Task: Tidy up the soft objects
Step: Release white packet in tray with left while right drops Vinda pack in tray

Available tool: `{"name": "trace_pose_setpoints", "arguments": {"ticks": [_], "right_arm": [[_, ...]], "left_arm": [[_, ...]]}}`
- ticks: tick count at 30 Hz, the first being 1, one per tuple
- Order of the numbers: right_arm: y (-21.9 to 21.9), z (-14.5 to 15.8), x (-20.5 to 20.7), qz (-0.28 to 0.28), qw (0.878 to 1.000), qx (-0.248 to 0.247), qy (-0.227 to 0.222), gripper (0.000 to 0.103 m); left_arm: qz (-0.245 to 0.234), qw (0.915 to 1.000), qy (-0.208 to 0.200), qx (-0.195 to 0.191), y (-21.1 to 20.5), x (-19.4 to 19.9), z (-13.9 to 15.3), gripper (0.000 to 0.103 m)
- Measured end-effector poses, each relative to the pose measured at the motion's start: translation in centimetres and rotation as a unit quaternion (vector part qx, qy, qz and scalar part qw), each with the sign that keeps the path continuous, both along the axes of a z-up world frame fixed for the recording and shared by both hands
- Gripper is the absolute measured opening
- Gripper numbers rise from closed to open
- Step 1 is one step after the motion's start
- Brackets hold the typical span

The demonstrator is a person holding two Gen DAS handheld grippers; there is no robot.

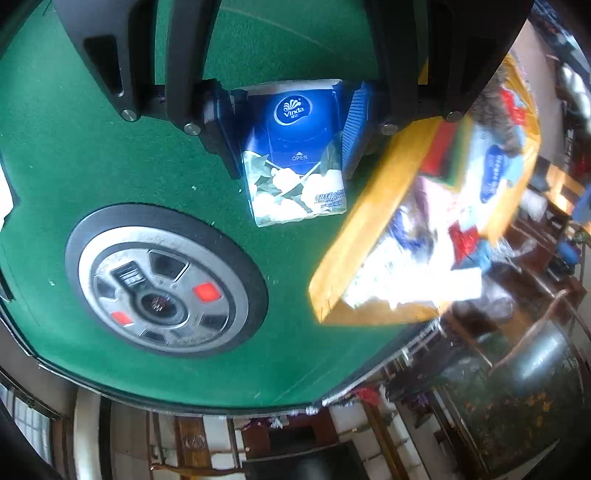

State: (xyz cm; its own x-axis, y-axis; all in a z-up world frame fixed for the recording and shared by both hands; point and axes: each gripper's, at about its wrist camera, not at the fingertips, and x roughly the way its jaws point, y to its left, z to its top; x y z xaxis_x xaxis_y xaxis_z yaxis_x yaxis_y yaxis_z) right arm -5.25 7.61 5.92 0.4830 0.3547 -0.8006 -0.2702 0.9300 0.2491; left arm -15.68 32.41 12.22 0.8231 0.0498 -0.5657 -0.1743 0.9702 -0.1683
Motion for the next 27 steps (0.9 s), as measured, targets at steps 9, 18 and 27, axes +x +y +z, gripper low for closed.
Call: {"name": "trace_pose_setpoints", "arguments": {"ticks": [9, 18, 27], "right_arm": [[7.2, 5.6, -2.7, 0.100, 0.994, 0.048, -0.026, 0.047], [18.7, 1.9, -2.0, 0.172, 0.985, 0.007, 0.002, 0.047], [20.1, -0.7, -2.6, 0.167, 0.985, -0.018, 0.035, 0.051]], "left_arm": [[0.056, 0.9952, 0.034, 0.072, -0.9, -1.1, -2.8, 0.062], [0.070, 0.9920, 0.059, 0.087, -0.1, -2.2, -4.0, 0.062], [0.076, 0.9922, 0.065, 0.074, 1.0, -2.1, -4.7, 0.062]]}}
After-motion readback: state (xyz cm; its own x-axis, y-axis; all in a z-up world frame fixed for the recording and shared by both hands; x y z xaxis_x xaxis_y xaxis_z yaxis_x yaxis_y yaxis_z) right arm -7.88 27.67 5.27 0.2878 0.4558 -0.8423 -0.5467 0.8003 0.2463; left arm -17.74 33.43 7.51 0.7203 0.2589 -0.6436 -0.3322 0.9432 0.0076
